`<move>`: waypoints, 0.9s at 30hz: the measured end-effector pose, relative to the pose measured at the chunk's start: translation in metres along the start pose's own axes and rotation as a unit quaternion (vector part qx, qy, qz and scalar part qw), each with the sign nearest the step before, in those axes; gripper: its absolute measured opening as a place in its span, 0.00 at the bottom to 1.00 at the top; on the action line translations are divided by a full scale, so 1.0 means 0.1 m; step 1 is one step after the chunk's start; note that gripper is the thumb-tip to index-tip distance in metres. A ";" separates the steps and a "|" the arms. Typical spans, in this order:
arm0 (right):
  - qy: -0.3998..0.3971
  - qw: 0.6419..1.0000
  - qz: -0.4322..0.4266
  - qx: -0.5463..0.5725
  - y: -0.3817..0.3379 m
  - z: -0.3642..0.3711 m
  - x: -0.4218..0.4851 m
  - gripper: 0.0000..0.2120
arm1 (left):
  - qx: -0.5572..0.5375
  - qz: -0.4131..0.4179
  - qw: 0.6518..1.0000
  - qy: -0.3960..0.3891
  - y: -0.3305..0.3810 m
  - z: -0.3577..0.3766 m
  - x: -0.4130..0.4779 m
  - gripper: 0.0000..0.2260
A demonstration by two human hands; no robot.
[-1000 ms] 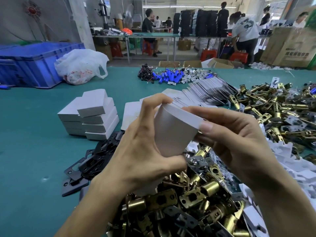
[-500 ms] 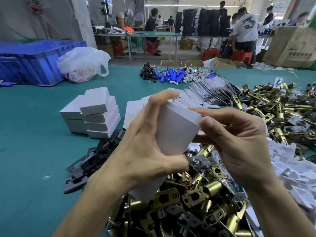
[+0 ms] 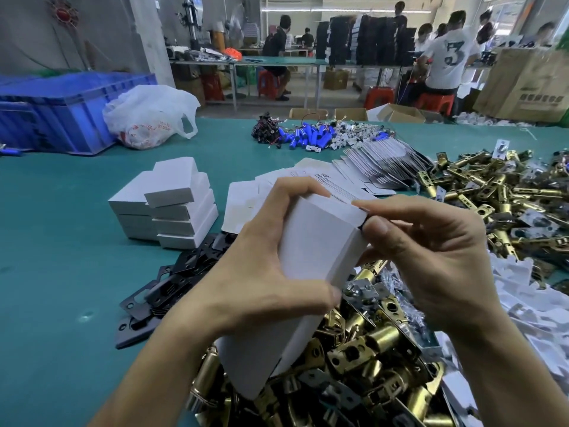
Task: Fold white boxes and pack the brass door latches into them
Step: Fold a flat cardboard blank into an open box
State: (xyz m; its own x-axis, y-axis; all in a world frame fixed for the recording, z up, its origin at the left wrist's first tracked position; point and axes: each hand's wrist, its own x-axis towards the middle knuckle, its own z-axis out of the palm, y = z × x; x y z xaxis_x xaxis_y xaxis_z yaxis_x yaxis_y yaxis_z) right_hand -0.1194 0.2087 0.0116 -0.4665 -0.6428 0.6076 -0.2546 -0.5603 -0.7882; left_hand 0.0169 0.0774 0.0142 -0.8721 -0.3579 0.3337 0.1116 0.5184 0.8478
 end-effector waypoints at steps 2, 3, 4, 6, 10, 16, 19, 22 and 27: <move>0.014 1.000 -0.005 -0.016 -0.01 0.01 0.00 0.06 | -0.010 -0.007 1.000 -0.023 0.00 -0.02 0.00 0.36; 0.017 0.999 -0.008 -0.030 -0.02 0.02 -0.01 0.05 | -0.013 -0.011 0.999 -0.028 0.00 -0.03 0.01 0.36; 0.019 0.999 -0.009 -0.043 -0.02 0.02 -0.01 0.04 | -0.013 -0.015 0.999 -0.029 -0.01 -0.04 0.01 0.36; 0.025 0.998 -0.007 -0.065 -0.03 0.03 -0.01 0.03 | -0.003 -0.025 0.999 -0.025 -0.02 -0.04 0.01 0.35; 0.034 0.996 0.027 -0.073 -0.05 0.05 -0.01 0.05 | 0.034 -0.043 0.998 -0.015 -0.05 -0.05 0.01 0.35; 0.025 0.993 0.098 -0.064 -0.10 0.02 0.00 0.09 | 0.049 -0.031 0.998 -0.026 -0.03 -0.05 0.02 0.32; 0.011 0.990 0.104 -0.089 -0.11 0.02 0.00 0.09 | 0.067 -0.030 0.997 -0.015 -0.03 -0.04 0.02 0.31; 0.007 0.990 0.098 -0.105 -0.09 0.02 -0.01 0.08 | 0.081 -0.041 0.996 0.002 -0.03 -0.04 0.02 0.30; 0.005 0.991 0.117 -0.065 -0.10 0.01 0.00 0.08 | 0.071 -0.057 0.996 -0.011 0.00 -0.03 0.01 0.32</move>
State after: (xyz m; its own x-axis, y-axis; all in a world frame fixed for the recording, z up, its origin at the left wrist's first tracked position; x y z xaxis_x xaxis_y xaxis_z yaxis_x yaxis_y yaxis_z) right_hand -0.1157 0.2137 0.0193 -0.5349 -0.7414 0.4053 -0.2453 -0.3228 -0.9141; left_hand 0.0173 0.0740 0.0156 -0.8859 -0.4045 0.2272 -0.0570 0.5807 0.8121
